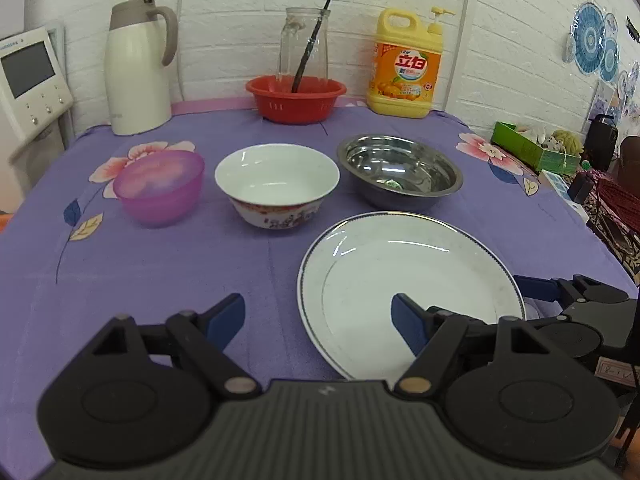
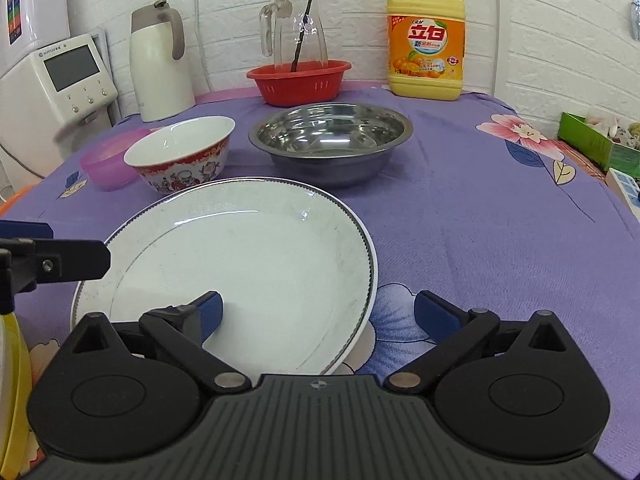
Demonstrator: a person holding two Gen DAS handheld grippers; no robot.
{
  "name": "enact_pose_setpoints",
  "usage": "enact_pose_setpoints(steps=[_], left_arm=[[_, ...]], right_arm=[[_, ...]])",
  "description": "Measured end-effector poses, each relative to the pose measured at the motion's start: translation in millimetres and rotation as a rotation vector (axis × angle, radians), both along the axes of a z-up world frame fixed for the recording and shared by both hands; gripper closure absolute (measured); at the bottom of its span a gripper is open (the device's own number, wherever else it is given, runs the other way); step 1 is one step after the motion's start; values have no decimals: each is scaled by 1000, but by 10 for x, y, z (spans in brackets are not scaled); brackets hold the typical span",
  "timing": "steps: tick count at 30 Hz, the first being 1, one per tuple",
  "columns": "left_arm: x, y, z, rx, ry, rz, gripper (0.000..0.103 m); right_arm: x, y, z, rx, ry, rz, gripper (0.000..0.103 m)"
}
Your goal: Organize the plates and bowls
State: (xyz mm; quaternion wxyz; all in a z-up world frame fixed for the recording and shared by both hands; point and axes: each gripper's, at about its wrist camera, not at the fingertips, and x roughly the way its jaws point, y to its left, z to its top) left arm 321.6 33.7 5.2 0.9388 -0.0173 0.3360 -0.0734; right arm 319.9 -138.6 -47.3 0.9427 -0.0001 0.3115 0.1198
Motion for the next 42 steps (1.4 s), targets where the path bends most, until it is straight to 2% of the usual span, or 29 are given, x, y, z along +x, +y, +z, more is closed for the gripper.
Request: enact_pose_setpoints(steps=[5, 11, 17, 24, 26, 33, 37, 42], left_arm=[[160, -48, -52, -19, 39, -25, 29], [499, -185, -201, -46, 136, -68, 29], [637, -187, -305, -56, 148, -65, 29], [639, -247, -296, -19, 151, -75, 31], [624, -297, -306, 20, 143, -80, 31], [626, -285, -309, 18, 147, -90, 32], [643, -281, -310, 11, 155, -95, 30], [656, -303, -320, 16, 157, -85, 28]], right_arm=[[-7, -25, -3, 26, -5, -1, 0], [-14, -96, -1, 85, -12, -6, 0], [-12, -91, -2, 95, -14, -6, 0], [-4, -65, -5, 70, -12, -1, 0], [1, -15, -7, 49, -9, 21, 0], [-50, 197, -16, -15, -2, 111, 0], [-39, 81, -4, 46, -11, 105, 0], [-30, 117, -19, 33, -18, 105, 0]])
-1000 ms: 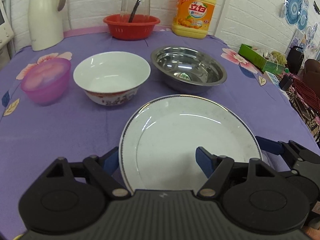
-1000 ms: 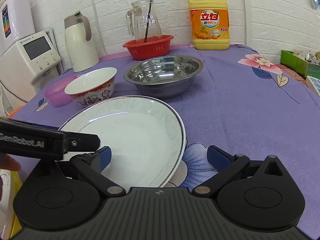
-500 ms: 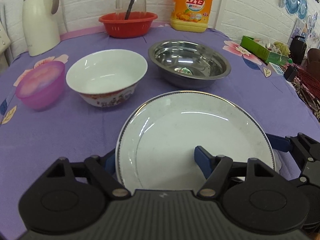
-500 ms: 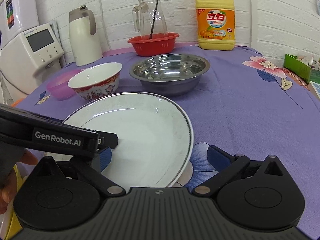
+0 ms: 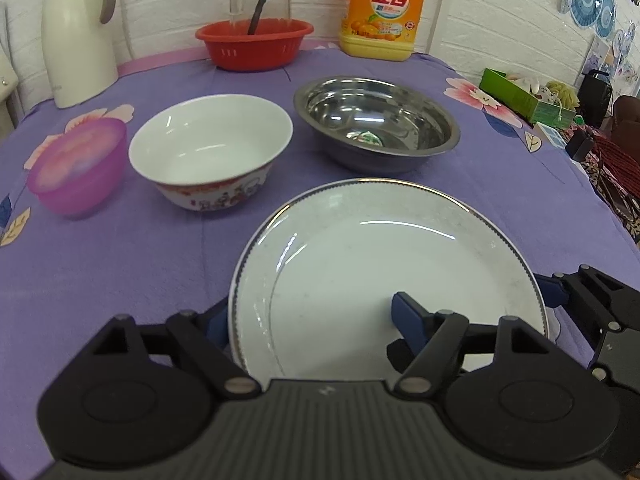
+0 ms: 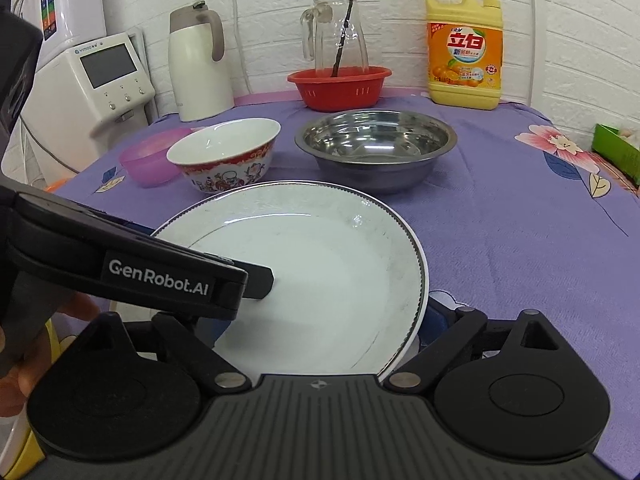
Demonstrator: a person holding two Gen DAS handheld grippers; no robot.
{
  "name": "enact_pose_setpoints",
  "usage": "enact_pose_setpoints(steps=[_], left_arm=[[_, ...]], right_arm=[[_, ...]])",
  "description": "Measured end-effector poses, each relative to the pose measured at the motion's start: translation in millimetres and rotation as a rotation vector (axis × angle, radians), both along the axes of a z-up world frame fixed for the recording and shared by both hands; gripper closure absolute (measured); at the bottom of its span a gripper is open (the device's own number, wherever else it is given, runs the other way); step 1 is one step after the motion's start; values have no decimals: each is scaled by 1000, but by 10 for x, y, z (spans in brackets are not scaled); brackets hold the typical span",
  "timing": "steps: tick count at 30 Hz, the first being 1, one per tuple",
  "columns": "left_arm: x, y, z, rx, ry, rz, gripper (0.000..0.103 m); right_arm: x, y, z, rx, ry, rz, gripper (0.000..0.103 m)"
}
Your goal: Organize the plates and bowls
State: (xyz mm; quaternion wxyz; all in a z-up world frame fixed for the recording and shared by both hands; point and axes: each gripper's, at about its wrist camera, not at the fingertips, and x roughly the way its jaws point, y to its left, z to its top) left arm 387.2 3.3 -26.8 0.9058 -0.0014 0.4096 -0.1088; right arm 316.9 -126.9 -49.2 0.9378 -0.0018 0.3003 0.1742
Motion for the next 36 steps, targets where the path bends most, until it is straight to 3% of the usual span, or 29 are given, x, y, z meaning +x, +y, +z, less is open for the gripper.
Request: enact_pose_setpoints(steps=[11, 16, 21, 25, 36], left_arm=[[-74, -28, 67, 11, -23, 12, 33], [-243, 40, 294, -32, -59, 7, 33], [-635, 249, 514, -52, -104, 14, 33], [-1085, 590, 583, -30, -133, 72, 33], [-1992, 1492, 259, -16, -127, 279, 33]], right_arm=[[-51, -19, 39, 20, 8, -26, 0], [-211, 31, 202, -5, -60, -42, 0], [-491, 120, 421, 3, -95, -23, 0], [-801, 380, 521, 2, -121, 37, 0], [-1333, 1292, 313, -10, -50, 239, 0]])
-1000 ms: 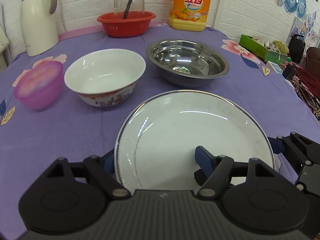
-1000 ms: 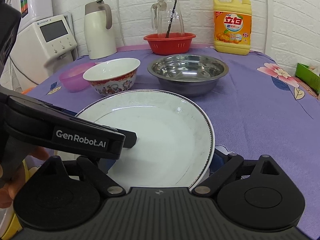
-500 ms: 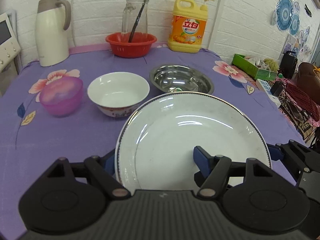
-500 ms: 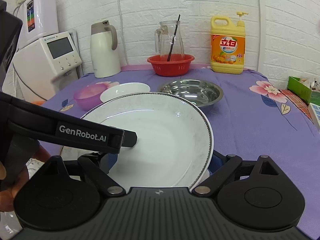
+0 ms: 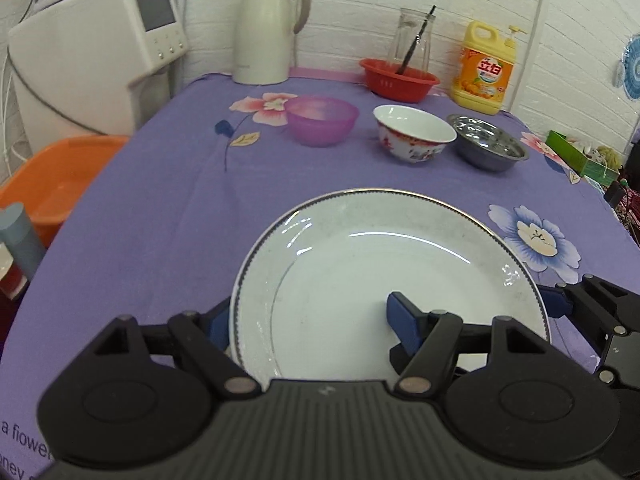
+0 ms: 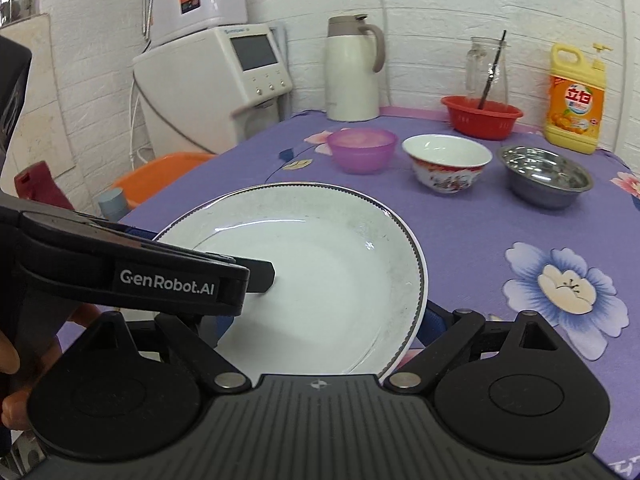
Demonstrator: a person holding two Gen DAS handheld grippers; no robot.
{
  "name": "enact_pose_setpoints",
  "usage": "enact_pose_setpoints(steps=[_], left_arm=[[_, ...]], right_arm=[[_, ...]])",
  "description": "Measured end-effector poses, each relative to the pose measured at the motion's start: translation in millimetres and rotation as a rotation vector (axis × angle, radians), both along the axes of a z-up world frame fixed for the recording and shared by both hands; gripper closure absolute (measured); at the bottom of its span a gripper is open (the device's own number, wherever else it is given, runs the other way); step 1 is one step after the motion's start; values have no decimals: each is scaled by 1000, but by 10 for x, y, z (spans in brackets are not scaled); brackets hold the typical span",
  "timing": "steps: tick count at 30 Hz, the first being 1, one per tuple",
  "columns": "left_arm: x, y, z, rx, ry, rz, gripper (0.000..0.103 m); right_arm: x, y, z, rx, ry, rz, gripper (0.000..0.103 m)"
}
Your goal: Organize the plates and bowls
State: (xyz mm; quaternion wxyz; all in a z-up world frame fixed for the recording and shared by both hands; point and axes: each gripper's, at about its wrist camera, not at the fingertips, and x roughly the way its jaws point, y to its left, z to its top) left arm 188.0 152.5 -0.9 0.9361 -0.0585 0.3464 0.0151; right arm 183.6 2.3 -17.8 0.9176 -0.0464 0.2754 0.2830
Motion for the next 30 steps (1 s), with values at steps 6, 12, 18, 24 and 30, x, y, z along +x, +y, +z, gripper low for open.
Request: enact_pose_setpoints(steps=[6, 12, 18, 24, 30], left_arm=[[-109, 69, -154, -14, -12, -2, 33], [-151, 83, -184, -16, -47, -30, 30], [-181, 90, -19, 0, -131, -25, 24], [-88, 49, 82, -26, -147, -28, 23], [-64, 38, 142, -25, -161, -11, 23]], right_arm=[[-87, 202, -112, -76, -12, 7, 0], [-109, 173, -130, -57, -8, 12, 0], [-143, 62, -82, 37, -11, -34, 0], [-102, 100, -80, 14, -4, 4, 0], [-71, -111, 9, 49, -43, -53, 0]])
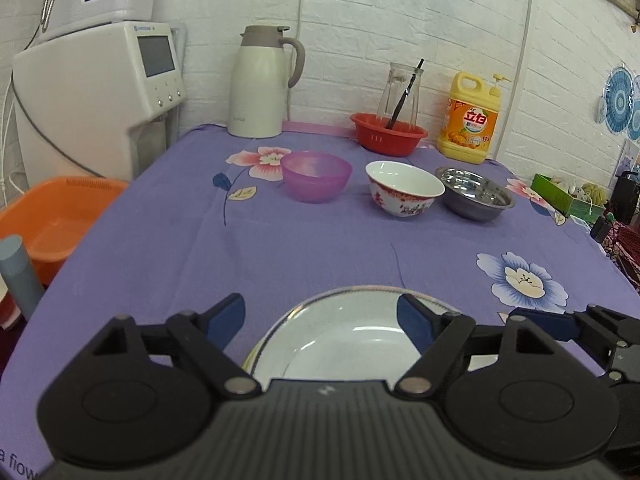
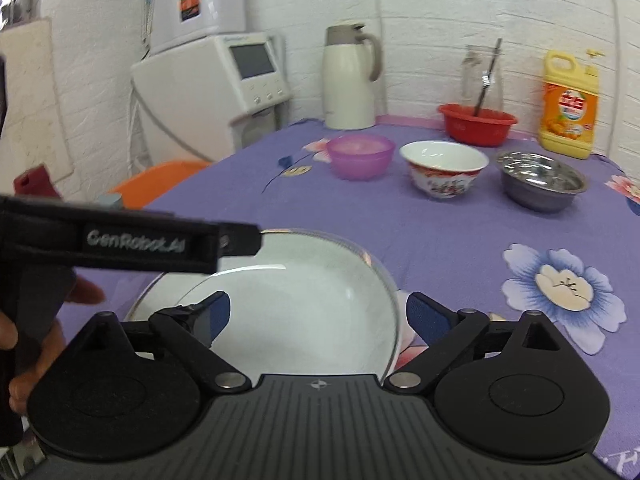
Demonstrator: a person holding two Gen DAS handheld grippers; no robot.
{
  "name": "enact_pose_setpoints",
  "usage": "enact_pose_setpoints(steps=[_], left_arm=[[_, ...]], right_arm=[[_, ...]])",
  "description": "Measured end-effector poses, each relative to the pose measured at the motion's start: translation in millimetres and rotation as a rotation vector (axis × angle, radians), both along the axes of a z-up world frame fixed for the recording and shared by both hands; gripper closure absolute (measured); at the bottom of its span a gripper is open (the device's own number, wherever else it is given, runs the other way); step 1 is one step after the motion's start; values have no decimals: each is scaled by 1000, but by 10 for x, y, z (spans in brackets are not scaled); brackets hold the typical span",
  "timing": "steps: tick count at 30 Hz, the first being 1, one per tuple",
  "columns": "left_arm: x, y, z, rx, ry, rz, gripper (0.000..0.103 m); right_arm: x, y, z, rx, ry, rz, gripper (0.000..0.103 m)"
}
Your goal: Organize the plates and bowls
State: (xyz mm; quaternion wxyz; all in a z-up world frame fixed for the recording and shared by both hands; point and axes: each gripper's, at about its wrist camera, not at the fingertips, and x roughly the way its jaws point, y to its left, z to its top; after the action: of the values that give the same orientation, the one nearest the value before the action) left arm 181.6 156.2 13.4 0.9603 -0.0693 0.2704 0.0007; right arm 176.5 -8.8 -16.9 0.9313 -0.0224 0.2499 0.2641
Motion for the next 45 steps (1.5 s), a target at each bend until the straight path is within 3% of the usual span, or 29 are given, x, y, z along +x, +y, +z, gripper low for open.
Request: enact_pose_setpoints(steps=[11, 19, 23, 29, 33, 38, 45], left_arm=[[108, -153, 16, -26, 8, -42, 23], [308, -358, 12, -48, 19, -90, 22], [435, -398, 15, -52, 29, -93, 22], [575, -397, -5, -54, 47, -81, 22], [670, -297, -29, -69, 66, -57, 22], [834, -157, -50, -80, 92, -9, 22], [914, -121, -58, -117, 100, -1, 22]], right_arm=[[223, -348, 8, 65, 41, -78, 0], [488, -689, 47, -2, 36, -139, 0], [768, -869, 139, -35, 23, -156, 0], [1587, -862, 322, -122, -28, -87, 0], [2115, -792, 247, -179, 16, -28, 0], [2559, -726, 40, -215, 166, 33, 0], [2576, -654, -27, -288, 238, 57, 0]])
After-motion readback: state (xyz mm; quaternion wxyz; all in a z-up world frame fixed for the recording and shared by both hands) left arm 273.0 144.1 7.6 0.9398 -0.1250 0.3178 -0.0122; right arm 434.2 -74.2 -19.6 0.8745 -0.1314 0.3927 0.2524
